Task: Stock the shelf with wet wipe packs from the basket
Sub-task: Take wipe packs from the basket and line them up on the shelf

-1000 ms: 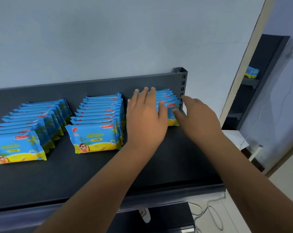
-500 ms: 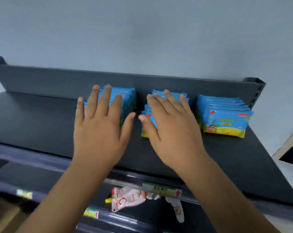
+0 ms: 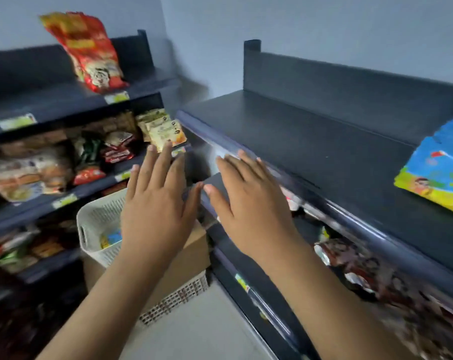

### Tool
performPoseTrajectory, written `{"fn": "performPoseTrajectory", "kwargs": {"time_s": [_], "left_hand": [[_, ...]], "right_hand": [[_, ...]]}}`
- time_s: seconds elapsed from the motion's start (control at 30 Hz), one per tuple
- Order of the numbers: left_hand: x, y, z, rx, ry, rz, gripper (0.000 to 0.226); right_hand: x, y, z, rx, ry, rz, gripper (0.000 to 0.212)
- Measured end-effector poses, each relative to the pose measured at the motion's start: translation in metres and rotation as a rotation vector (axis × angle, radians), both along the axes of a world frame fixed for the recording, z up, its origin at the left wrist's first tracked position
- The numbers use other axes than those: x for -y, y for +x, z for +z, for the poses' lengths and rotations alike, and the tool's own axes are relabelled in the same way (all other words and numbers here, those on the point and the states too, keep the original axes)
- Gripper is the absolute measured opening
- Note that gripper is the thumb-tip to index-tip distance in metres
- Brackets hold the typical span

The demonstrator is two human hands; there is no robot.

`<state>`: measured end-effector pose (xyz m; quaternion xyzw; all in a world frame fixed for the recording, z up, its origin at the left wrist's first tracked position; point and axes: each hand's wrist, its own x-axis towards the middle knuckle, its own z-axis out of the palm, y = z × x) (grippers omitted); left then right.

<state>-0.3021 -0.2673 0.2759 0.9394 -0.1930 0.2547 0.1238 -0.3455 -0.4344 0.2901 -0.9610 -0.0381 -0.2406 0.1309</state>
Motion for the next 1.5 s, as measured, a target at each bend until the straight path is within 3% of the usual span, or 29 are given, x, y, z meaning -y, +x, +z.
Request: {"fn": "performPoseTrajectory", "kwargs": {"time_s": [0.33,0.5,0.6,0.8,0.97,1.07,1.13,1.23,1.37,1.5], "left_hand": [[-0.114,0.153,-0.087,-0.236,-0.032,0.309,0.066],[-0.169,0.242,-0.162,-0.495,-0.154,0.39,0.055],[-0.205,0.281,-0.218,-0.673,-0.275,0.468,0.05],[-0.256,0.344,-0.327,-0.976,-0.129,0.496,0.053],[-0.276,0.387,-0.411,-1.16,0.127,0.456,0.061],[-0.28,0.4,-0.428,-1.224,0.207,0.483,0.052],[-0.28,0.401,-0.433,-1.224,0.247,0.489,0.05],[-0.276,0.403,-0.433,-1.129,0.323,0.509,0.057],[-0.277,0.408,-0.43,-1.132,0.281,0.519,0.058],[-0.286,0.402,-0.42,-1.189,0.096,0.469,0.035]], "right_hand": [[-0.103,0.195,-0.081,-0.18,-0.046,0.314,0.058],[-0.155,0.289,-0.134,-0.305,-0.03,0.418,0.047],[-0.181,0.34,-0.18,-0.5,-0.034,0.465,0.045],[-0.225,0.43,-0.303,-0.908,0.073,0.318,0.041],[-0.272,0.469,-0.412,-1.184,-0.093,0.159,0.032],[-0.297,0.475,-0.454,-1.319,-0.307,0.162,0.051],[-0.307,0.473,-0.474,-1.376,-0.408,0.176,0.06],[-0.31,0.468,-0.491,-1.447,-0.45,0.15,0.052],[-0.307,0.471,-0.496,-1.45,-0.334,0.086,0.05],[-0.293,0.478,-0.473,-1.303,-0.118,0.016,0.038]]}}
